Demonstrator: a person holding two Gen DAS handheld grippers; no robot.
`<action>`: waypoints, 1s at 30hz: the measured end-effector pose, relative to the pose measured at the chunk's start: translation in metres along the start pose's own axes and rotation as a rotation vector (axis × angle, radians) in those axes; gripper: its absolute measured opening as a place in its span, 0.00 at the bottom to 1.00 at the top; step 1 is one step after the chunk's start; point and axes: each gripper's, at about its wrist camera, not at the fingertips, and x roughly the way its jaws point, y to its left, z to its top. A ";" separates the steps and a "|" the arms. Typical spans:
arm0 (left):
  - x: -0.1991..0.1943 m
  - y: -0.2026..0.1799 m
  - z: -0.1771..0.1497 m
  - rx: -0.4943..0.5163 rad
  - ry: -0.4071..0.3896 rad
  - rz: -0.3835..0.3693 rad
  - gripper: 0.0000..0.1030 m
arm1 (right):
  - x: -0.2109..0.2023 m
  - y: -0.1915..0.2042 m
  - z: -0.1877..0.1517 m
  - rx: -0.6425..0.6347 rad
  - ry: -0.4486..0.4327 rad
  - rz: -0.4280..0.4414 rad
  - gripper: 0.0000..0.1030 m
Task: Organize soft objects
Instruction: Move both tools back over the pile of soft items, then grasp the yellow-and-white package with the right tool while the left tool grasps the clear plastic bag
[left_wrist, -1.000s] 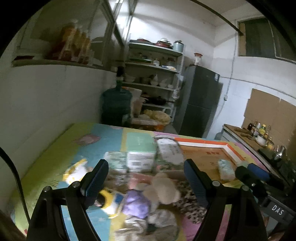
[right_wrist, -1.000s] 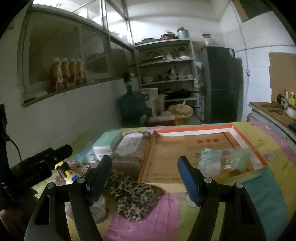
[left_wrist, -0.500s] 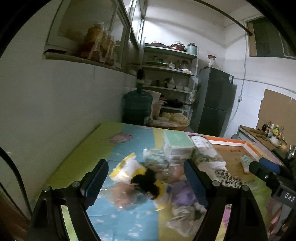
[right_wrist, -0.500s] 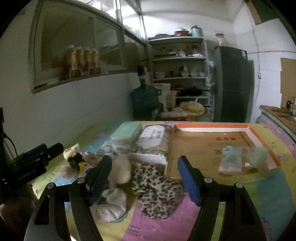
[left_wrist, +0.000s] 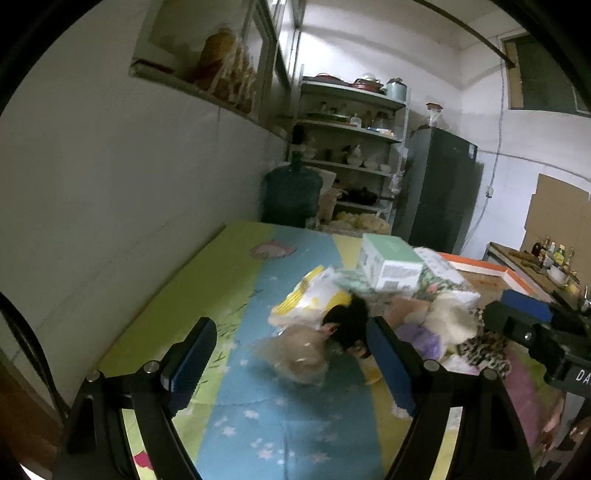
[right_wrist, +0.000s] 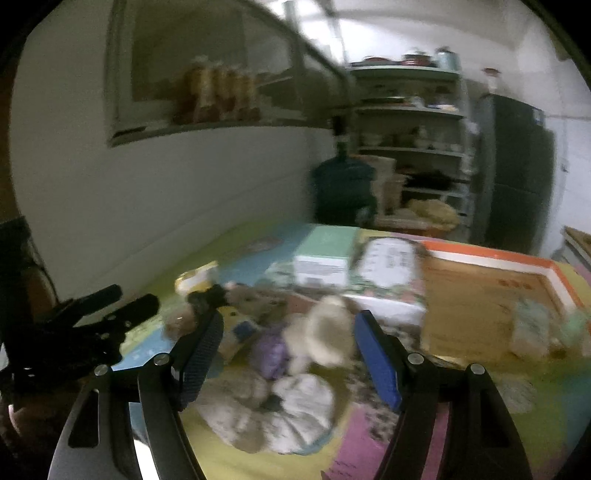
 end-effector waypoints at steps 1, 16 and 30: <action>0.000 0.004 -0.002 -0.004 0.003 0.005 0.81 | 0.007 0.005 0.002 -0.027 0.013 0.027 0.73; -0.002 0.030 -0.012 0.012 0.017 0.046 0.81 | 0.104 0.050 0.013 -0.273 0.216 0.171 0.73; 0.014 0.026 -0.012 0.011 0.059 -0.002 0.81 | 0.110 0.052 0.012 -0.213 0.234 0.203 0.45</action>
